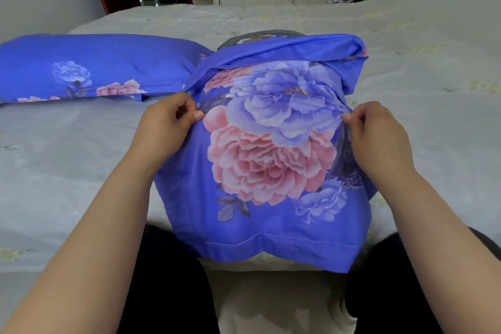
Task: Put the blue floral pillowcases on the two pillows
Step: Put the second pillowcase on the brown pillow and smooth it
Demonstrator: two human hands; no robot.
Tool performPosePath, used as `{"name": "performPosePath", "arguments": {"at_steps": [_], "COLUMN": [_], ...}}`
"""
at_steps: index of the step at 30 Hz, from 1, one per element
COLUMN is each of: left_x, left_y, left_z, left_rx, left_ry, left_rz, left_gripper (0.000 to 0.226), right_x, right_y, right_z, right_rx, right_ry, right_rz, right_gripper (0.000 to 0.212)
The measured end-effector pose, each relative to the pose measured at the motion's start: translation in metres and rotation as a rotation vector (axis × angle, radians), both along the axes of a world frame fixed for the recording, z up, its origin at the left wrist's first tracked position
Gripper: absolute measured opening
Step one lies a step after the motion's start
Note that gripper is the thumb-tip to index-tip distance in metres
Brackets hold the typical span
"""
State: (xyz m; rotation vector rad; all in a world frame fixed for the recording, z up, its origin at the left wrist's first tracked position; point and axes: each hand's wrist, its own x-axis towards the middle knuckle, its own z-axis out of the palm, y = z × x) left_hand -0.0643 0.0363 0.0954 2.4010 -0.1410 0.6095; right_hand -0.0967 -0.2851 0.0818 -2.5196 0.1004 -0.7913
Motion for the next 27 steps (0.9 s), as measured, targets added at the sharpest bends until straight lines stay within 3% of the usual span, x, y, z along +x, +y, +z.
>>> {"name": "performPosePath", "arguments": {"at_steps": [3, 6, 9, 11, 15, 20, 24, 25, 27], "left_x": [0.004, 0.009, 0.009, 0.014, 0.027, 0.013, 0.015, 0.017, 0.024], "left_y": [-0.012, -0.029, -0.024, -0.013, -0.012, 0.001, -0.02, -0.028, -0.037], "left_z": [0.001, 0.0, 0.004, 0.002, -0.014, 0.0, 0.008, 0.008, 0.004], "left_rx": [0.022, -0.063, -0.494, -0.704, -0.294, -0.275, -0.09, -0.114, -0.305], "left_ry": [-0.097, -0.035, 0.165, 0.27, 0.306, 0.427, 0.198, 0.158, 0.237], "left_rz": [0.035, -0.054, -0.312, -0.292, -0.17, -0.363, -0.138, -0.114, -0.136], "left_gripper": [0.015, 0.014, 0.032, 0.035, 0.036, 0.025, 0.03, 0.035, 0.038], "right_x": [0.011, 0.022, 0.022, 0.023, 0.035, 0.014, 0.015, 0.02, 0.034], "right_y": [0.004, 0.009, -0.001, -0.018, -0.027, -0.033, -0.009, -0.001, 0.001], "right_z": [0.012, 0.022, 0.031, 0.032, 0.011, 0.023, 0.028, 0.026, 0.018], "right_rx": [0.119, 0.264, 0.734, 0.927, 0.459, 0.401, 0.001, -0.017, 0.245], "right_ry": [0.01, 0.057, 0.165, 0.213, 0.319, 0.457, 0.347, 0.296, 0.231], "right_rz": [0.049, 0.143, 0.338, 0.401, 0.319, 0.536, 0.525, 0.507, 0.458], "right_gripper": [0.024, 0.034, 0.044, 0.042, 0.025, 0.023, 0.026, 0.027, 0.029]}}
